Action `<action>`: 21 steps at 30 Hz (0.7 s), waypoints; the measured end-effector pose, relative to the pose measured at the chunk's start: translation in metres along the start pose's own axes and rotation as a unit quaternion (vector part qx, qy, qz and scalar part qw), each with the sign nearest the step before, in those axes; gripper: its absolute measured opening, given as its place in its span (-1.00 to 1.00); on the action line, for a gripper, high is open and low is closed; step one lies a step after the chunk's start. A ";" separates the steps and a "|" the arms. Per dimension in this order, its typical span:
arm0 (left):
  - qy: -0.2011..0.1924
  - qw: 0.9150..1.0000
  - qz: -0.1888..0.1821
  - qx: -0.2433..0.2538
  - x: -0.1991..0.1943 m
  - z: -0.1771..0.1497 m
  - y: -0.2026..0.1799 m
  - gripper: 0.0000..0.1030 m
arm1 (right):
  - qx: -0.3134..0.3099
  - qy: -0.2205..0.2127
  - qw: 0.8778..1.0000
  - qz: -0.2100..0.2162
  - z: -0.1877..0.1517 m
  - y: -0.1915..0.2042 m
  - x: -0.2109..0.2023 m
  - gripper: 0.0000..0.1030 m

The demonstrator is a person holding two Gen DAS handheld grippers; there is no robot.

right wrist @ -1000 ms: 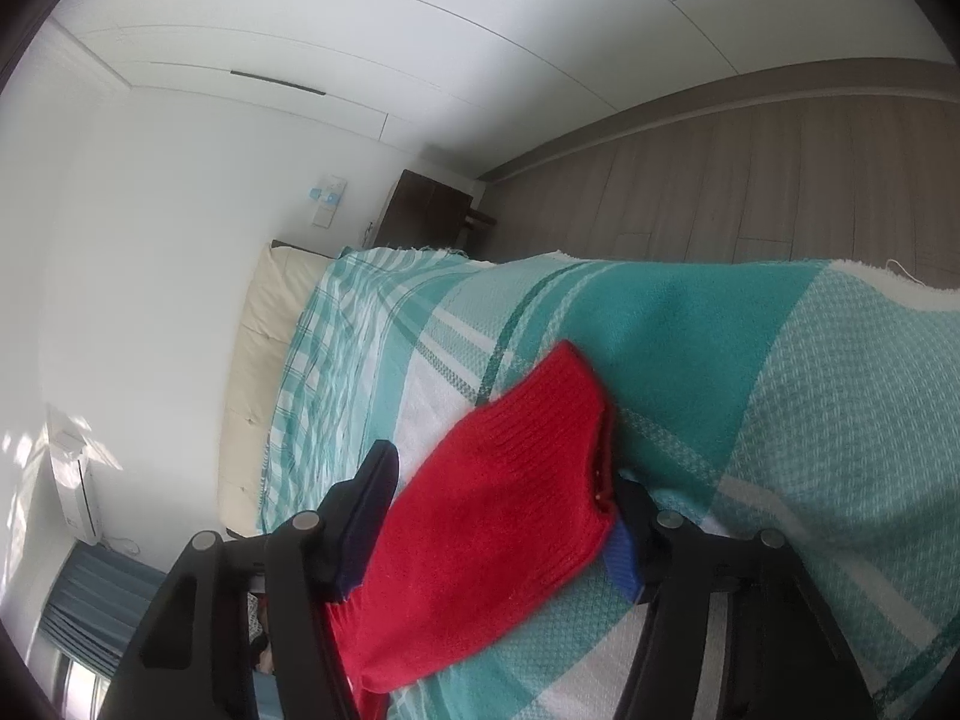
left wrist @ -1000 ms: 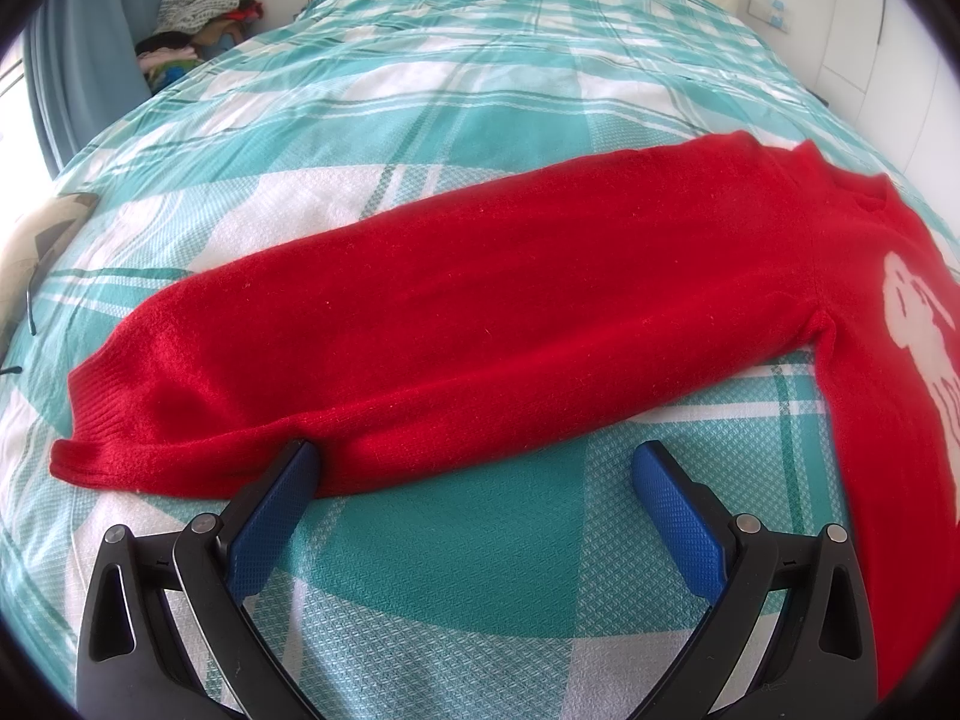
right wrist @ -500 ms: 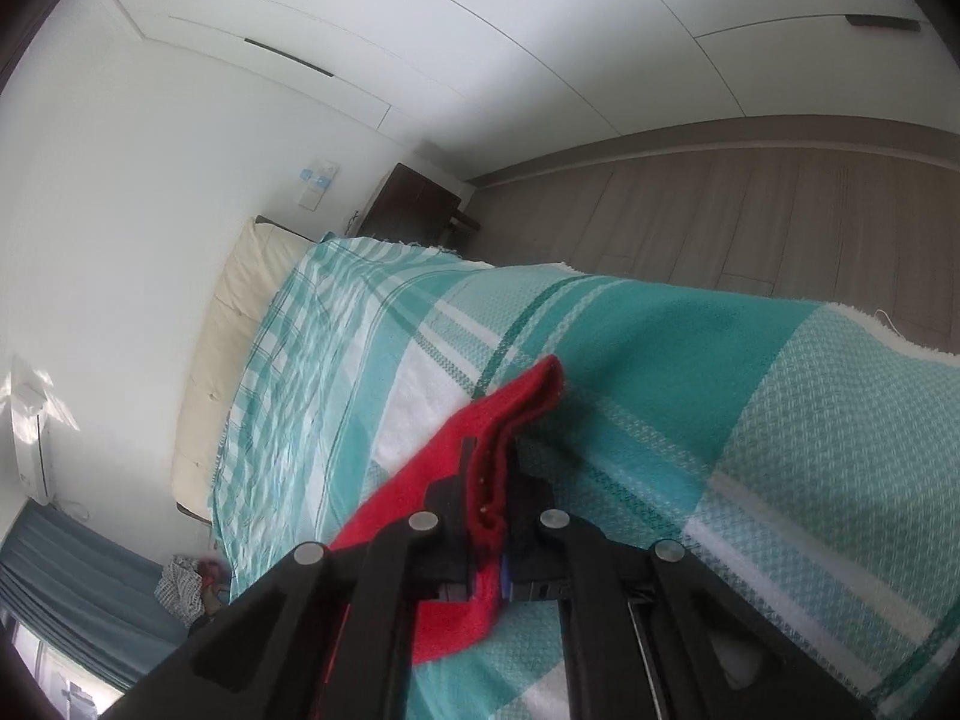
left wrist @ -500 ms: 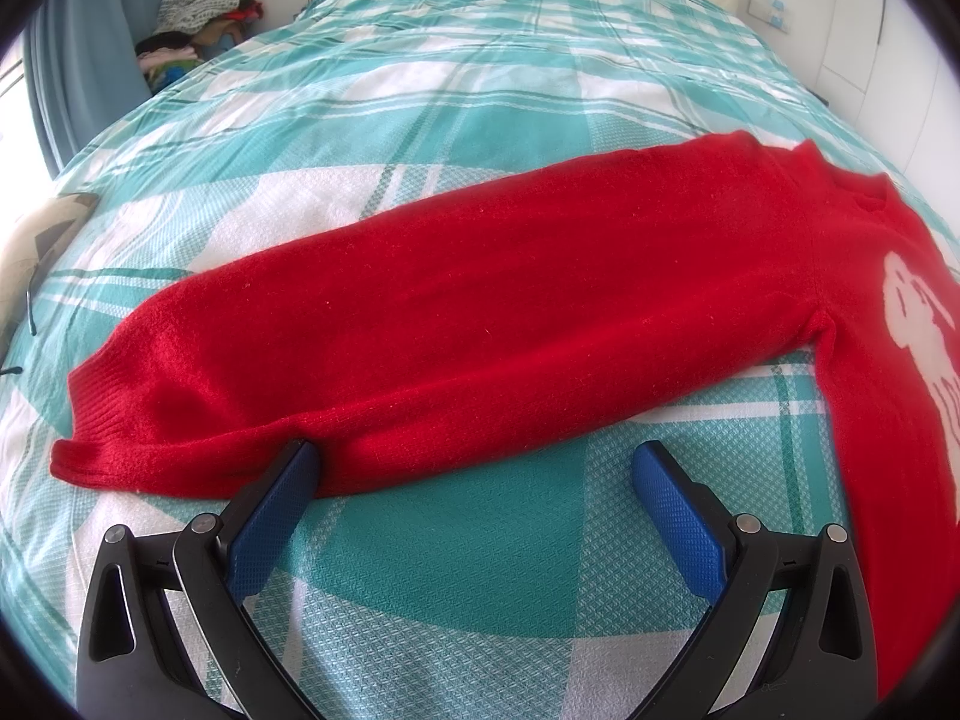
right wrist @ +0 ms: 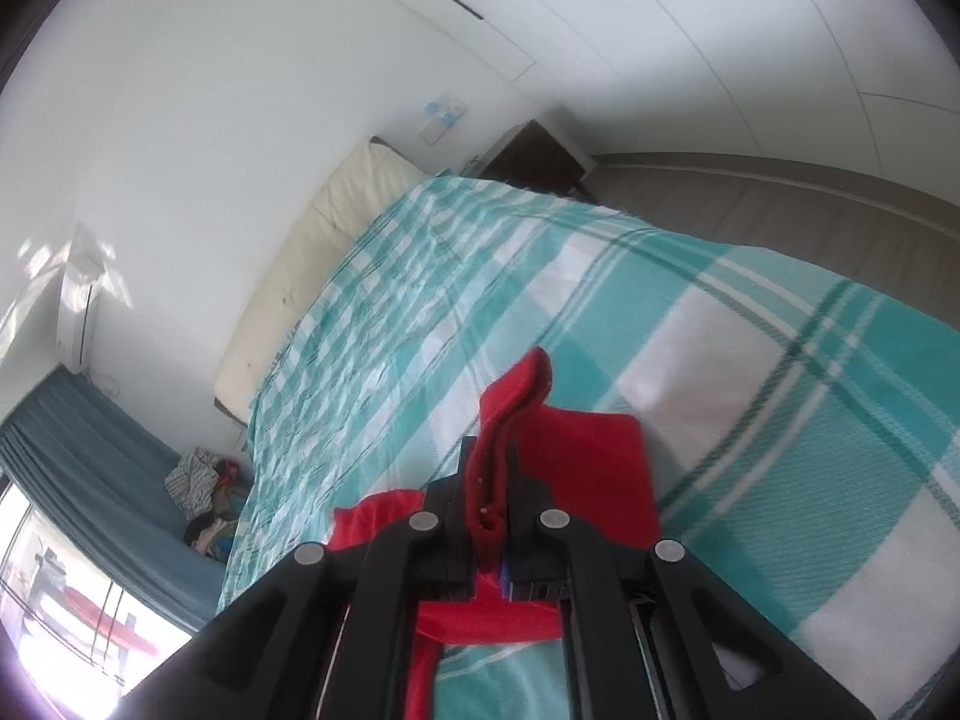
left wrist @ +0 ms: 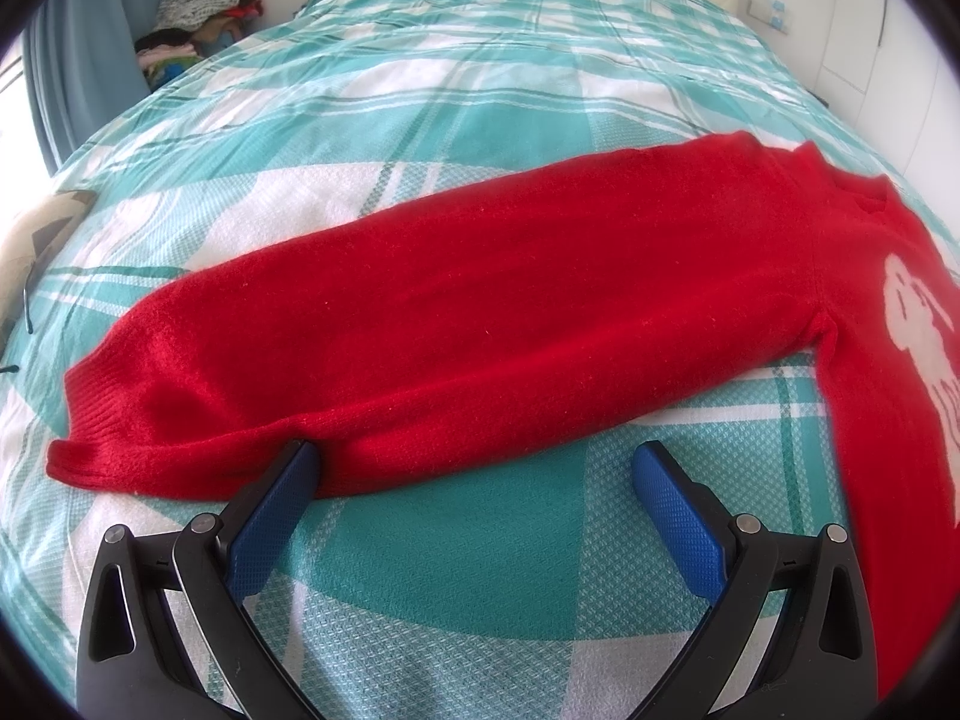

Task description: Fold small clothes

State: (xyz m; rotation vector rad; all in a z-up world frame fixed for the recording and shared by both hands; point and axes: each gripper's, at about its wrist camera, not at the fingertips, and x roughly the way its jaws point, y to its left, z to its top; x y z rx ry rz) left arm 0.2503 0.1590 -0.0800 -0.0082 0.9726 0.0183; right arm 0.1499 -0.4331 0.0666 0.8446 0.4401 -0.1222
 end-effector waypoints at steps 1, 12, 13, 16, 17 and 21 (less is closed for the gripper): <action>0.000 1.000 0.003 0.002 0.000 0.000 -0.001 0.99 | -0.021 0.008 1.000 0.015 0.001 0.025 0.009 -0.91; -0.003 1.000 0.013 0.010 -0.001 -0.002 -0.005 0.99 | -0.198 0.153 0.959 0.133 -0.115 0.242 0.141 -0.91; -0.002 1.000 0.013 0.010 -0.001 -0.002 -0.005 0.99 | -0.208 0.165 0.955 0.134 -0.131 0.250 0.152 -0.91; -0.003 1.000 0.013 0.009 -0.001 -0.002 -0.005 0.99 | -0.229 0.205 0.942 0.134 -0.177 0.262 0.187 -0.90; -0.004 1.000 0.013 0.009 -0.001 -0.002 -0.005 0.99 | -0.233 0.227 0.936 0.135 -0.192 0.263 0.199 -0.86; -0.003 1.000 0.013 0.009 -0.001 -0.002 -0.005 0.99 | -0.194 0.317 0.914 0.161 -0.242 0.247 0.229 0.26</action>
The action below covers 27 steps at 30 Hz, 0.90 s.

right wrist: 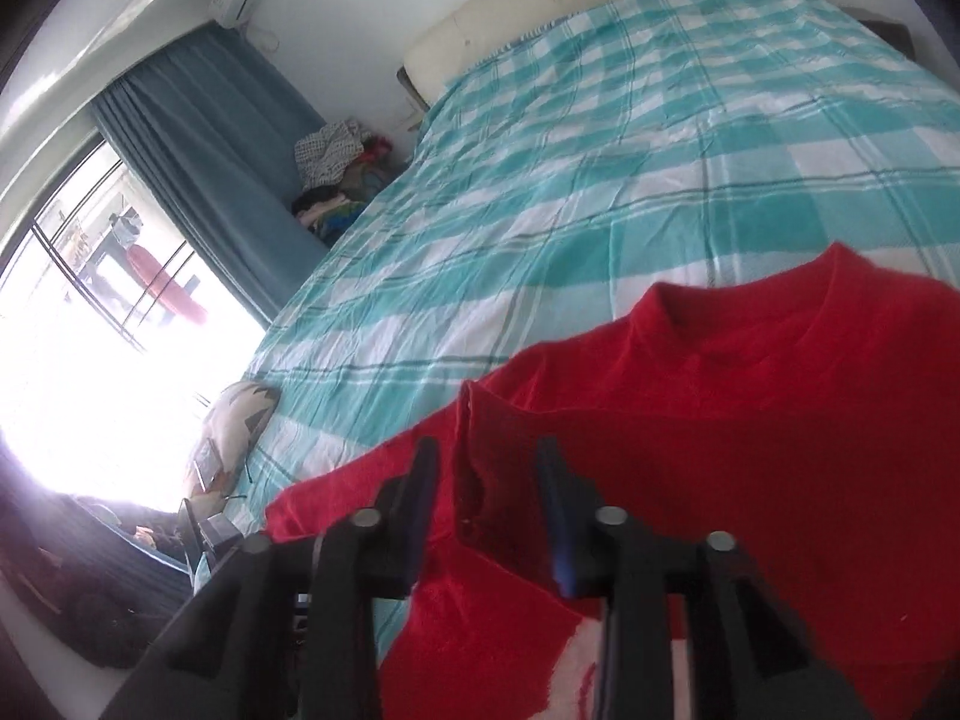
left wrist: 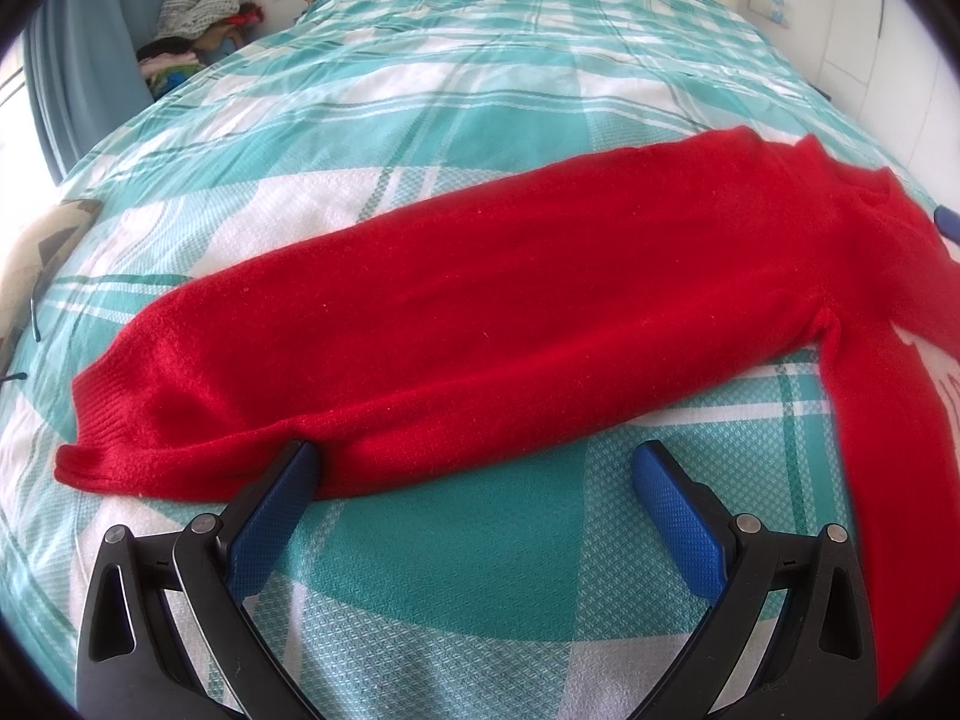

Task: Fold small clothes
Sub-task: 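Open the right tool and withdraw it from the sweater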

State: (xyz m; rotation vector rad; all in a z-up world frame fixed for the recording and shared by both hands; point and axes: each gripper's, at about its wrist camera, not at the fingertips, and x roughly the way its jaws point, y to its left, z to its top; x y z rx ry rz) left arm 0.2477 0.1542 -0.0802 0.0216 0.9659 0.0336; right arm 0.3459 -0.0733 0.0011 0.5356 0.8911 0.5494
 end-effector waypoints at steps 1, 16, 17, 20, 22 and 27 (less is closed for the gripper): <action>0.000 1.000 0.000 0.000 0.000 0.000 0.000 0.99 | 0.009 0.010 1.000 0.019 -0.008 -0.002 0.003 0.27; -0.002 1.000 0.003 0.000 -0.001 0.000 0.001 0.99 | 0.108 -0.040 0.973 -0.198 -0.056 -0.176 -0.177 0.11; -0.003 1.000 0.004 0.000 -0.001 0.000 0.001 0.99 | 0.091 -0.043 0.973 -0.209 -0.061 -0.170 -0.188 0.13; -0.003 1.000 0.009 -0.001 -0.001 0.001 0.000 0.99 | 0.033 -0.040 0.971 -0.235 -0.083 -0.146 -0.215 0.17; -0.002 1.000 0.012 -0.005 -0.001 0.001 -0.001 0.99 | -0.002 -0.051 0.967 -0.249 -0.101 -0.128 -0.230 0.21; 0.011 0.999 0.019 -0.030 -0.002 0.001 -0.001 0.99 | 0.001 -0.086 0.961 -0.264 -0.128 -0.119 -0.253 0.40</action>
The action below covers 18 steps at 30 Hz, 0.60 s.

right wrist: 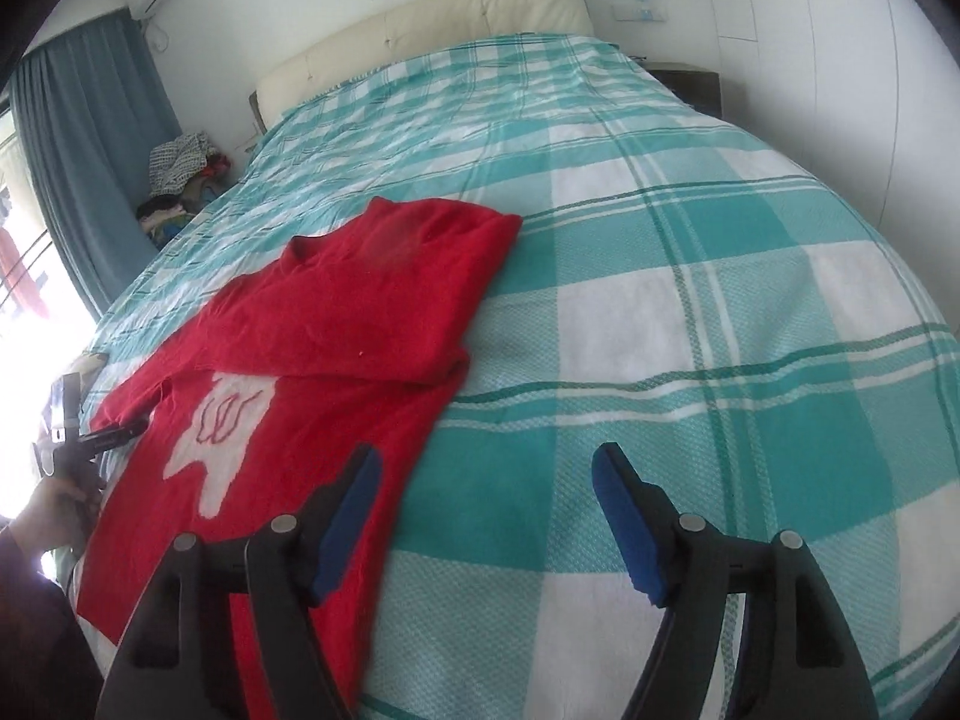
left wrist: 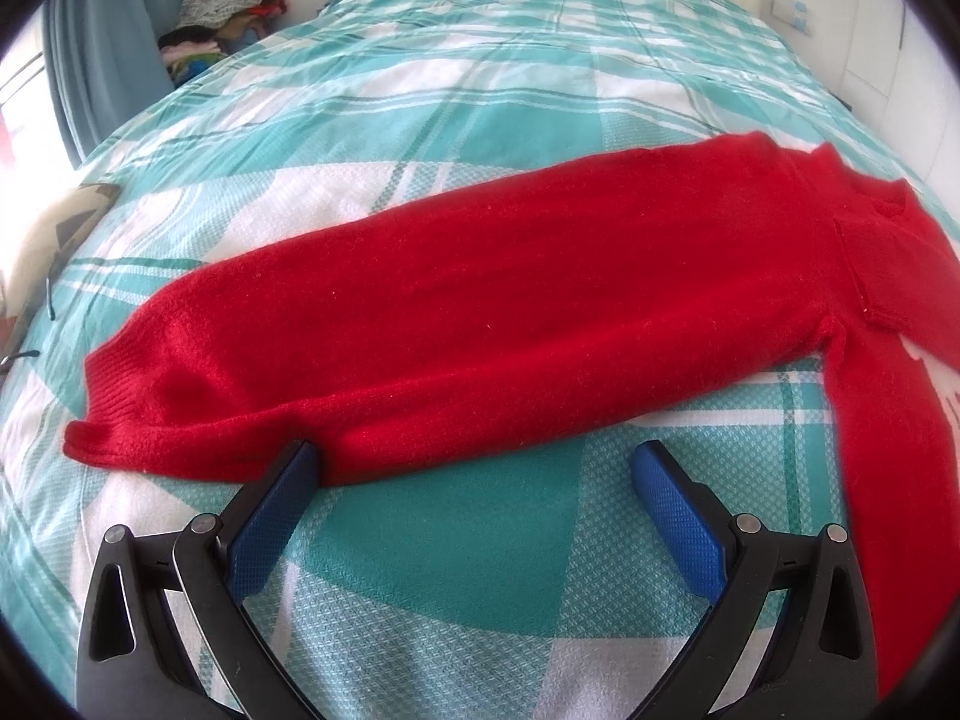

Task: Fold small clothes
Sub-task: 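Open the right tool and withdraw it from the sweater, then move the left tool to the red sleeve cuff and pinch it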

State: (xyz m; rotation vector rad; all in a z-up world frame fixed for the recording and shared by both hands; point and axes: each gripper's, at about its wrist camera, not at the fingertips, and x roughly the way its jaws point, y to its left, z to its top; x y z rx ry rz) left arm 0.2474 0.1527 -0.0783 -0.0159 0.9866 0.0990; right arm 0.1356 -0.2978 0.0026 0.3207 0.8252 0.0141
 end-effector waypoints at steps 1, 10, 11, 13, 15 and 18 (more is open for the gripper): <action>0.005 1.000 0.002 -0.010 0.000 0.000 0.001 0.99 | 0.007 -0.004 1.000 0.014 0.002 -0.001 -0.003 0.40; 0.026 0.999 0.024 -0.036 -0.007 -0.008 -0.006 0.99 | 0.004 -0.028 1.000 -0.014 0.014 0.002 -0.008 0.41; 0.029 0.999 0.024 -0.038 -0.007 -0.008 -0.006 0.99 | 0.001 -0.027 1.000 -0.016 0.013 0.003 -0.008 0.41; 0.034 0.998 0.021 -0.042 -0.009 -0.010 -0.006 0.99 | -0.010 -0.025 0.999 -0.026 0.012 0.005 -0.007 0.41; 0.037 0.998 0.019 -0.045 -0.012 -0.012 -0.006 0.99 | -0.017 -0.027 0.999 -0.032 0.011 0.008 -0.006 0.41; 0.041 0.998 0.008 -0.049 -0.020 -0.016 -0.007 0.99 | -0.021 -0.038 0.999 -0.032 0.010 0.010 -0.010 0.41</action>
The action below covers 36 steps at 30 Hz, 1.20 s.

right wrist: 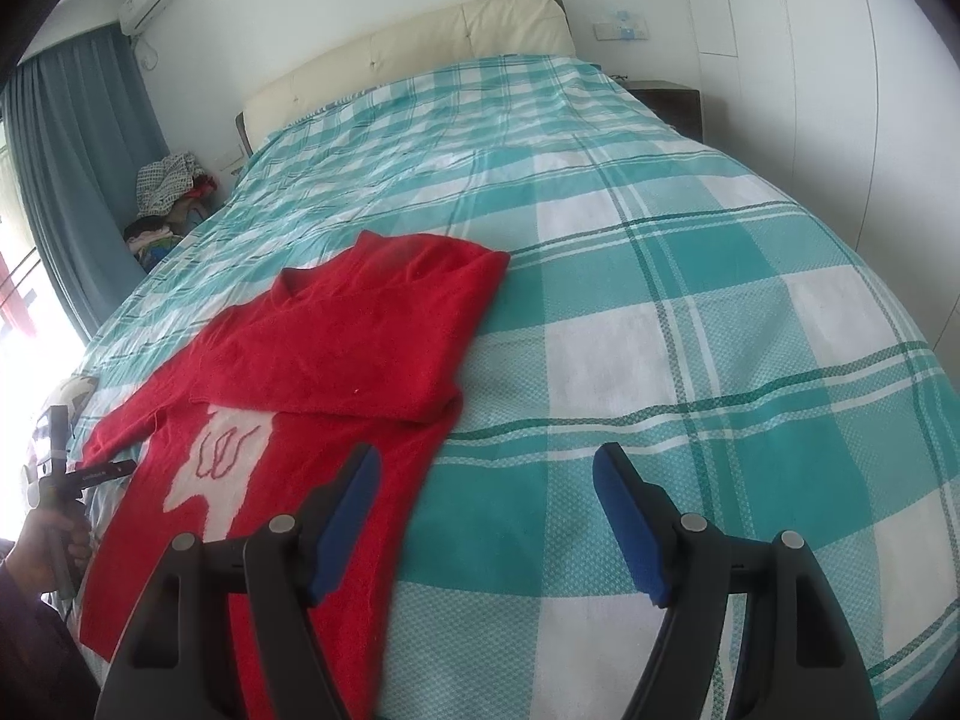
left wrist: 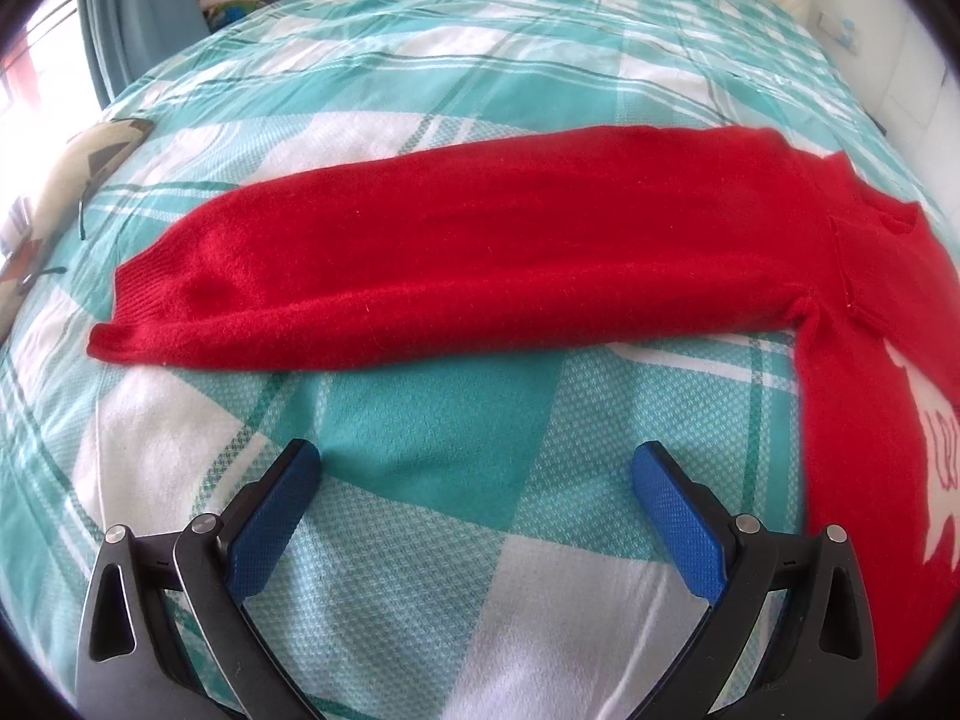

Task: Fold small clothes
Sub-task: 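Move the left tool to the red sleeve cuff and pinch it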

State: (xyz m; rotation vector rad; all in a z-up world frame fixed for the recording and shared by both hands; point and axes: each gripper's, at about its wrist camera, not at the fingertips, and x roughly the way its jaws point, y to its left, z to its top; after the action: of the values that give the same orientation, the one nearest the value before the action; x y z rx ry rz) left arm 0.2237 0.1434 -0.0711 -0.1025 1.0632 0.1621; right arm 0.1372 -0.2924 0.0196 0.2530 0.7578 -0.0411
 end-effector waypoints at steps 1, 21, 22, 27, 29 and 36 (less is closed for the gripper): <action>0.001 1.000 -0.008 -0.001 -0.003 -0.002 0.000 0.99 | -0.004 -0.002 1.000 -0.003 -0.001 0.001 -0.001 0.41; -0.051 0.923 -0.128 -0.359 -0.011 0.015 0.227 0.53 | 0.017 -0.014 1.000 0.017 0.005 0.000 -0.009 0.41; -0.047 0.920 -0.140 -0.362 -0.004 0.015 0.228 0.47 | 0.016 -0.014 1.000 0.016 0.005 0.000 -0.009 0.41; -0.047 0.931 -0.150 -0.330 0.012 0.028 0.211 0.22 | 0.010 -0.010 1.000 0.014 0.003 0.003 -0.006 0.41; -0.047 0.940 -0.135 -0.311 0.017 0.032 0.204 0.11 | 0.009 -0.007 1.000 0.013 0.002 0.003 -0.005 0.41; -0.073 0.939 -0.101 -0.319 0.002 0.029 0.204 -0.92 | 0.011 -0.011 1.000 0.020 0.002 0.005 -0.007 0.41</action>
State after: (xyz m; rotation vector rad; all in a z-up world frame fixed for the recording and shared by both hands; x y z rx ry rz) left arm 0.2124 0.3492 -0.0602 -0.7731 0.8118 0.3189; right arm 0.1338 -0.2883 0.0270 0.2884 0.7309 -0.0133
